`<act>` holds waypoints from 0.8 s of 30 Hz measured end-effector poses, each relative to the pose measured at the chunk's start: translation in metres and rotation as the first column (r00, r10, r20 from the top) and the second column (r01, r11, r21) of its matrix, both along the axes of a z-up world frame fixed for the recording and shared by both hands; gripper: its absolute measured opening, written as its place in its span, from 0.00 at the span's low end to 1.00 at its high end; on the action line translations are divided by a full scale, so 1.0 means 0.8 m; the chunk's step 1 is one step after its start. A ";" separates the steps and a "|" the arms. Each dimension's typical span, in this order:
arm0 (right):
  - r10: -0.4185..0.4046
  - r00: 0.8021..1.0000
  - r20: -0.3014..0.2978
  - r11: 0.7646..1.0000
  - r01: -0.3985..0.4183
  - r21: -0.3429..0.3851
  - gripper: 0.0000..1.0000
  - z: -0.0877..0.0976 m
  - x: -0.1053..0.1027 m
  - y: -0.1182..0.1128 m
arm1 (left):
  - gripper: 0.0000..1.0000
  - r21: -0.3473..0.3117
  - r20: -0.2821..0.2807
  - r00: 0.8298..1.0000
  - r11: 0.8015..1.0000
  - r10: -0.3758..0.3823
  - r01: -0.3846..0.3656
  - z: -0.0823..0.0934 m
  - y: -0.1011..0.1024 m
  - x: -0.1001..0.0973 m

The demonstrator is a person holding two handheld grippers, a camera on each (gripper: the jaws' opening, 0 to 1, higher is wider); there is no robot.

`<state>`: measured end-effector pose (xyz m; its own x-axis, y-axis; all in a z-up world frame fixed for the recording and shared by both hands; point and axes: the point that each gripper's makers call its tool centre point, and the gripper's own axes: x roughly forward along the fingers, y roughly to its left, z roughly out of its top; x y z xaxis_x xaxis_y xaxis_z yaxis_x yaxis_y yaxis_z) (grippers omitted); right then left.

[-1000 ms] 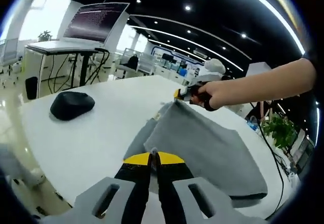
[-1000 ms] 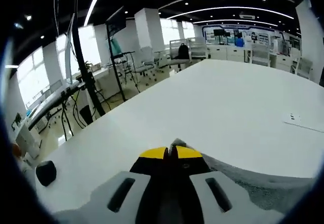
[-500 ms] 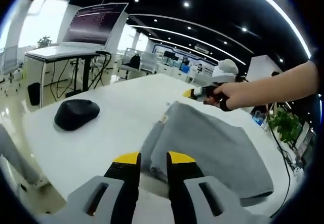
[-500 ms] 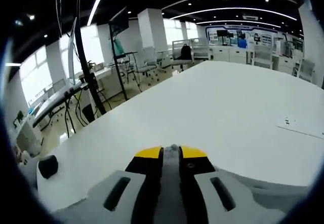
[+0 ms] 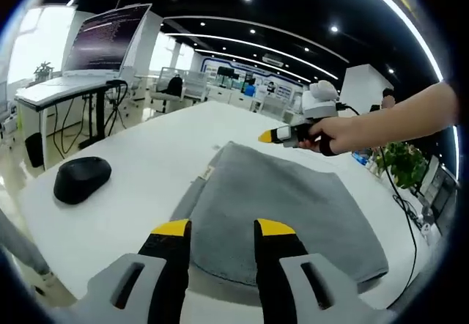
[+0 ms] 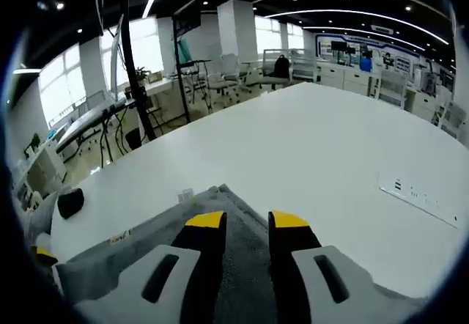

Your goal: Fold the towel on the table until its edges align and the towel forms a compact rectangular stack.

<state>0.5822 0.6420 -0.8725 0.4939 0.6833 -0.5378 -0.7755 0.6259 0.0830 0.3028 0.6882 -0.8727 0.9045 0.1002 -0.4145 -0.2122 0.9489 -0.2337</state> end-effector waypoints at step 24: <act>0.099 0.994 -0.053 0.994 -0.101 -0.039 0.42 -0.011 0.001 -0.104 | 0.60 -0.012 -0.082 0.959 0.962 -0.272 0.272 -0.001 -0.136 0.017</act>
<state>0.5832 0.5585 -0.8812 0.3952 0.7046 -0.5894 -0.8298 0.5490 0.0999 0.3165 0.5796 -0.8734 0.8602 -0.1451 -0.4888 0.0353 0.9733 -0.2269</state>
